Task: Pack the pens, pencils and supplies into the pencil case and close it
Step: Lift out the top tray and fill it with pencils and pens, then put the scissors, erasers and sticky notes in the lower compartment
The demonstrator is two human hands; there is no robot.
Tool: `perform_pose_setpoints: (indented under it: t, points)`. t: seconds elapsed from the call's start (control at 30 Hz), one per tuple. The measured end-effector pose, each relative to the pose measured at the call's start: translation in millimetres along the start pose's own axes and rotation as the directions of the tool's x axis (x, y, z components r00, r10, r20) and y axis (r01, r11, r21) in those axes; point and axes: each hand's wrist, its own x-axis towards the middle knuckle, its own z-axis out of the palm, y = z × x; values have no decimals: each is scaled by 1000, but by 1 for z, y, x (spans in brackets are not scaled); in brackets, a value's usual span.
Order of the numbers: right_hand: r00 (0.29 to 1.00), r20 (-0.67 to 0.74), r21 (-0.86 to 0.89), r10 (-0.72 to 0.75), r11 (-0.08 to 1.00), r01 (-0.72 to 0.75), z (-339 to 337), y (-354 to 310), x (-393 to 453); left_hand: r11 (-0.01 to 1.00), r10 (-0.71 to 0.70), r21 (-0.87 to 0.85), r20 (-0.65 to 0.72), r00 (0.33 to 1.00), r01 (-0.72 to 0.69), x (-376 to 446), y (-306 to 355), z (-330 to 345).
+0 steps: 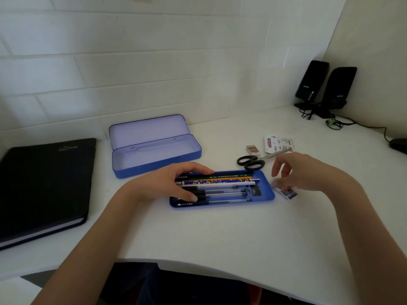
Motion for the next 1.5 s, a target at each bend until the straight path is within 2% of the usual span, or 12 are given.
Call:
perform_pose_setpoints:
  t: [0.17,0.33,0.47,0.6,0.67,0.77,0.83,0.87,0.97,1.13,1.33,1.5]
  points:
    - [999,-49,12,-8,1000,9,1,4,3,1000,3,-3,-8,1000,-3,-1,0,0]
    - [999,51,1,-1,1000,1,6,-2,2,1000,9,-26,-39,999,-10,0,-1,0]
    - [999,-23,-65,32,997,-33,3,5,4,997,1,-78,-110,994,-10,3,-5,0]
    - [994,-28,19,-103,994,103,0,0,-2,993,7,-114,-186,983,-29,5,-5,1]
    - [974,107,78,-201,978,193,-1,-8,-8,989,36,-115,-403,914,-90,7,-4,5]
    - [936,245,-6,-254,965,264,8,-14,-11,992,122,108,-779,615,-61,8,-4,2]
    - [941,204,-42,-271,958,285,14,-18,-8,945,236,314,-845,479,88,4,-7,-5]
    - [942,184,-41,-280,955,292,17,-20,-7,902,266,391,-836,480,182,3,-9,-7]
    - [941,138,-18,-309,949,315,23,-26,-3,741,195,518,-776,600,428,4,-18,-9]
    - [947,18,-23,-320,947,320,31,-31,0,767,111,498,-723,682,404,5,-21,-10]
    - [952,-104,18,-288,956,292,44,-33,11,859,233,421,-828,510,291,3,-10,-8]
    - [876,-344,-34,-338,937,348,66,-47,25,855,322,476,-798,510,204,-1,-1,-3]
